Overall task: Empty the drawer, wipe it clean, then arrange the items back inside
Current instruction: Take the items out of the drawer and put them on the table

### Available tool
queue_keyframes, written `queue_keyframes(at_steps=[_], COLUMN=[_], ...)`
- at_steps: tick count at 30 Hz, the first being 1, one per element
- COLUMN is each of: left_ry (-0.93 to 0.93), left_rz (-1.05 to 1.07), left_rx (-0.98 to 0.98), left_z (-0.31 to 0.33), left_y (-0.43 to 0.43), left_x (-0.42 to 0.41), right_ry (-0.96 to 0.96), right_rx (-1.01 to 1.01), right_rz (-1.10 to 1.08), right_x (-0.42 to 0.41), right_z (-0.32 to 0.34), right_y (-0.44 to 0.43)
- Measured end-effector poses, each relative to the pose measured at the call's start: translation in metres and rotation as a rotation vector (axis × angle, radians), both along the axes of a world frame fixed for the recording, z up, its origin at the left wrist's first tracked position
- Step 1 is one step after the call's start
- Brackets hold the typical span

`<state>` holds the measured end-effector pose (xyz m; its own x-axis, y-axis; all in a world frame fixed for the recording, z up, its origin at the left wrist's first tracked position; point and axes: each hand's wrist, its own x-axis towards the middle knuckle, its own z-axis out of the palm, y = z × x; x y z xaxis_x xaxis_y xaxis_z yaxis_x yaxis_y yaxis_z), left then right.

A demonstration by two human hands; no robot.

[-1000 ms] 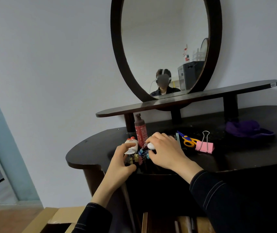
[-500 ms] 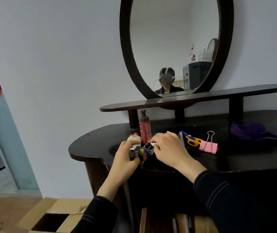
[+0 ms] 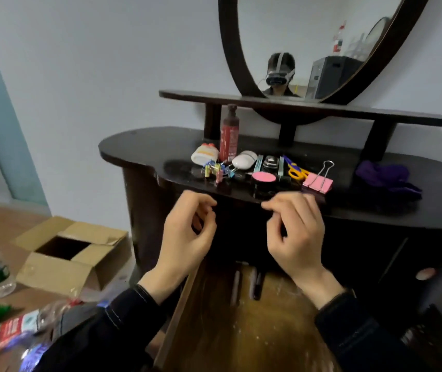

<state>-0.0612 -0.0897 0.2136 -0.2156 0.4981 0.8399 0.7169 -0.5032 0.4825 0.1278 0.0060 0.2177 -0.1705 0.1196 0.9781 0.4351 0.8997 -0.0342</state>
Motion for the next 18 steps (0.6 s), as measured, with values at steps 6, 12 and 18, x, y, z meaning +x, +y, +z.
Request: queue_keyframes(at_steps=[6,12,18], left_ry=[0.125,0.071,0.120], left_rz=[-0.069,0.044,0.236], left_rx=[-0.579,-1.266,-1.206], left_z=[-0.090,-0.160,-0.203], left_y=[0.007,0.061,0.106], left_x=[0.023,0.036,0.050], right_ry=[-0.362,-0.609,-0.635], right_rx=[-0.158,-0.856,-1.234], right_rz=[0.010,-0.242,-0.356], right_x=[0.044,0.043,0.013], right_z=[-0.099,-0.175,-0.211], right_y=[-0.016,0.018,0.069])
